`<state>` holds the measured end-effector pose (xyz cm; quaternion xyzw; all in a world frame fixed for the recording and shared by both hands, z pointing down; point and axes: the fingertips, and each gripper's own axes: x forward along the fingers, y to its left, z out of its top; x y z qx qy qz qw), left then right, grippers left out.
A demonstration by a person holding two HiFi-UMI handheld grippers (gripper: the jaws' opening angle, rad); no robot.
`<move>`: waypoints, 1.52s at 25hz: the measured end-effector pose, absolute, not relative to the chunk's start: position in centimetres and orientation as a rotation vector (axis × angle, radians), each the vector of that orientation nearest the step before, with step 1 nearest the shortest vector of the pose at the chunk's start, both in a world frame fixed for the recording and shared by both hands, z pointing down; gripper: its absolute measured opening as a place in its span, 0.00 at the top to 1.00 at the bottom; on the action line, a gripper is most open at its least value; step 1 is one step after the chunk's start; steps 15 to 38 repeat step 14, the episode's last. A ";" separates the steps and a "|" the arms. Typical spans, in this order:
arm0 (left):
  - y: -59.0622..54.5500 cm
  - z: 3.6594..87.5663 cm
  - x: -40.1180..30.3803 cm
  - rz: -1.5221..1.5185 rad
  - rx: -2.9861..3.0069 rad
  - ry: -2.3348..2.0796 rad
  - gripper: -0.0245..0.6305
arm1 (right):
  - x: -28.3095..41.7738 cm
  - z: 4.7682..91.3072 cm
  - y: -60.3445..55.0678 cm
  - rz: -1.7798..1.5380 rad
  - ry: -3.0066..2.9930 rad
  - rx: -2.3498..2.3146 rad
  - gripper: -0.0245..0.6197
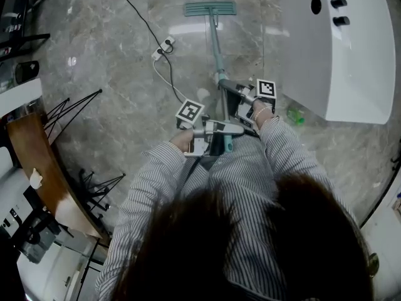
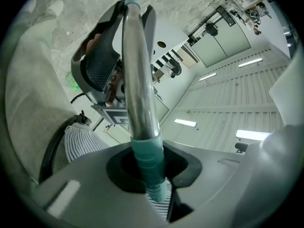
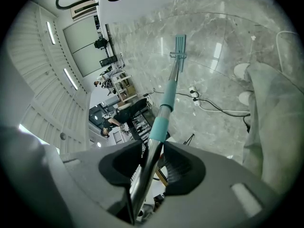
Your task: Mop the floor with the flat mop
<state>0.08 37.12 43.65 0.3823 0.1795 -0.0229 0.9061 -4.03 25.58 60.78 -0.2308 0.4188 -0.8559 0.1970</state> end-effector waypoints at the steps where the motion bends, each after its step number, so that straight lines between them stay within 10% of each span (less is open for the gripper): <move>1: 37.2 43.6 0.1 -0.045 0.789 0.374 0.87 | -4.0 60.8 25.6 -2.394 1.172 -0.648 0.75; 38: 36.6 43.0 -0.5 -0.064 0.803 0.368 0.87 | -4.6 60.3 25.3 -2.355 1.152 -0.640 0.74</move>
